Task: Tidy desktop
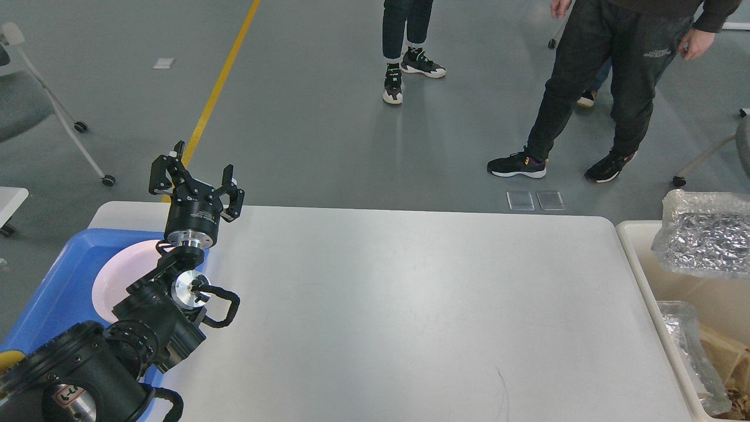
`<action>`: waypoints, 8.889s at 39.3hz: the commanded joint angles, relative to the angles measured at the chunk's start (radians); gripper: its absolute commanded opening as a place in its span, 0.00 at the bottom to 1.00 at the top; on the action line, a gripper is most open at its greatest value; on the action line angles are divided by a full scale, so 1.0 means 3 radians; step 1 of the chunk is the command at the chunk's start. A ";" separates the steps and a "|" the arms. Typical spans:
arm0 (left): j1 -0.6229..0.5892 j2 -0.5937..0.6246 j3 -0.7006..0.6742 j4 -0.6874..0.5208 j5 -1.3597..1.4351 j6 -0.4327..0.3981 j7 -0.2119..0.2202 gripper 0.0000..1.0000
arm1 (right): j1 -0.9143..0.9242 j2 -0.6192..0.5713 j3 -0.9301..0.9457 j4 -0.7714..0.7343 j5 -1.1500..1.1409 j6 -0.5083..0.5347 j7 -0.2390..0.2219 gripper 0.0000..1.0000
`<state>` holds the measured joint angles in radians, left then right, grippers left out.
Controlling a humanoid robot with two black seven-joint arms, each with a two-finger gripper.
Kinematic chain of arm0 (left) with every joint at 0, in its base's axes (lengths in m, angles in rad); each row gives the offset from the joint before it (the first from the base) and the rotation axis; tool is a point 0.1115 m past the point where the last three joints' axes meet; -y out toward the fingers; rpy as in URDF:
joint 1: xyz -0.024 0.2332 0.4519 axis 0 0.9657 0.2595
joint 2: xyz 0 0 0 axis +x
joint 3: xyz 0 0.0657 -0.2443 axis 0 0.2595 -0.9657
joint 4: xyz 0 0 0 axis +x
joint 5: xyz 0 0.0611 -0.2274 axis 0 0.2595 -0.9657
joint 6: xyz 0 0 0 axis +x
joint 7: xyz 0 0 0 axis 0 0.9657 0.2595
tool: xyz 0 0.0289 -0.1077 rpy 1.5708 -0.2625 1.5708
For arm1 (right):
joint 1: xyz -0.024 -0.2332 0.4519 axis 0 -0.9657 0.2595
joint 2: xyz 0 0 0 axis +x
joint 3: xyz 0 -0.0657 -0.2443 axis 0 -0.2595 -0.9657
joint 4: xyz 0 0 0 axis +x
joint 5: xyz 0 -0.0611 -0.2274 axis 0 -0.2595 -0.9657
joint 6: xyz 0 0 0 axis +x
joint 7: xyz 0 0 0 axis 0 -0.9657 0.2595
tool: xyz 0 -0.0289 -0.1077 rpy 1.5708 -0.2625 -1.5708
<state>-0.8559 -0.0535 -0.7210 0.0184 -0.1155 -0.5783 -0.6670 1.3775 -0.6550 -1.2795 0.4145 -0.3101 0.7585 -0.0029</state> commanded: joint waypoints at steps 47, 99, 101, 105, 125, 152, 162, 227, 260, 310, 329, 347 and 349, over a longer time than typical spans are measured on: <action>0.0000 -0.0001 0.0000 0.0000 0.0001 0.0000 -0.0001 0.97 | -0.1872 0.0020 0.1028 -0.0712 0.0205 -0.1884 -0.0001 0.65; 0.0000 0.0005 0.0000 0.0000 0.0001 0.0000 -0.0001 0.97 | 0.1207 -0.0169 0.2142 0.0480 0.2169 0.0151 -0.0001 1.00; 0.0000 -0.0001 0.0000 0.0000 -0.0004 0.0000 -0.0001 0.97 | 0.1166 -0.0138 0.2357 0.0480 0.2164 0.0151 -0.0001 1.00; 0.0000 0.0005 0.0000 0.0000 -0.0004 0.0000 -0.0001 0.97 | 0.1038 -0.0041 0.2725 0.0515 0.2159 0.0156 -0.0001 1.00; 0.0000 0.0000 0.0000 0.0000 0.0001 0.0000 -0.0001 0.97 | 0.0286 0.0490 0.3671 0.0347 0.1831 0.0156 -0.0001 1.00; 0.0000 -0.0001 0.0005 0.0000 0.0001 0.0000 -0.0006 0.97 | -0.0869 0.2459 0.6162 -0.1223 0.2260 0.0120 0.0040 1.00; 0.0000 -0.0001 0.0005 0.0000 -0.0004 0.0000 -0.0001 0.97 | -0.1237 0.2643 0.6183 -0.1213 0.2368 0.0095 0.0142 1.00; 0.0000 0.0005 0.0005 0.0000 0.0001 0.0000 -0.0001 0.97 | -0.1452 0.2551 0.6131 -0.1192 0.2363 -0.0212 0.0168 1.00; 0.0000 -0.0001 0.0005 0.0000 -0.0004 0.0000 -0.0001 0.97 | -0.1534 0.2649 0.6433 -0.1172 0.2424 -0.0836 0.0183 1.00; 0.0000 -0.0001 0.0010 0.0000 0.0001 -0.0005 -0.0001 0.97 | -0.1590 0.2623 0.6489 -0.1172 0.2424 -0.1046 0.0209 1.00; 0.0000 -0.0001 0.0010 0.0000 0.0001 -0.0005 -0.0006 0.97 | -0.1662 0.2623 0.6438 -0.1157 0.2419 -0.1000 0.0214 1.00; 0.0000 -0.0001 0.0010 0.0000 0.0001 -0.0005 -0.0006 0.97 | -0.1662 0.2623 0.6438 -0.1157 0.2419 -0.0999 0.0214 1.00; 0.0000 -0.0001 0.0010 0.0000 0.0001 -0.0005 -0.0006 0.97 | -0.1662 0.2623 0.6438 -0.1157 0.2419 -0.1000 0.0214 1.00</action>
